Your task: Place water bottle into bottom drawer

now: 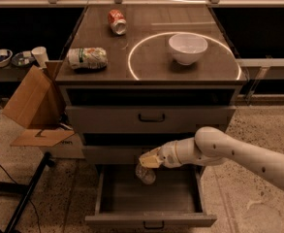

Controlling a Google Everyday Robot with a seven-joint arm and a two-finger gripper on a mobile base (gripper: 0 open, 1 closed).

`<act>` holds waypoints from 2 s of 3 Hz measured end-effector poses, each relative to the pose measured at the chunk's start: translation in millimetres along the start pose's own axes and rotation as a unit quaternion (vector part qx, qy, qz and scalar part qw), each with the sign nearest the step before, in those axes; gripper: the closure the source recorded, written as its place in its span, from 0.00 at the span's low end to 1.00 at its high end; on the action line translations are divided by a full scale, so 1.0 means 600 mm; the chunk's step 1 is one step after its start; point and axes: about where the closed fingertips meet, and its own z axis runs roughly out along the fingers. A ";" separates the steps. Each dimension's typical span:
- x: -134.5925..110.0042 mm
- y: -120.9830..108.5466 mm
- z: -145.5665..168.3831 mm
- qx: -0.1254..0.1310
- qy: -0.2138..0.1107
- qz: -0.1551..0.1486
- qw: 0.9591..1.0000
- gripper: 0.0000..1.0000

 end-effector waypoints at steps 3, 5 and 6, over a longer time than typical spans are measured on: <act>0.021 -0.031 0.027 0.006 -0.009 0.017 1.000 0.82; 0.021 -0.031 0.027 0.006 -0.009 0.017 1.000 0.35; 0.021 -0.031 0.027 0.006 -0.009 0.017 1.000 0.11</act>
Offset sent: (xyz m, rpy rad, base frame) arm 0.0121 -0.0039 -0.0259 0.0103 0.0126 -0.0446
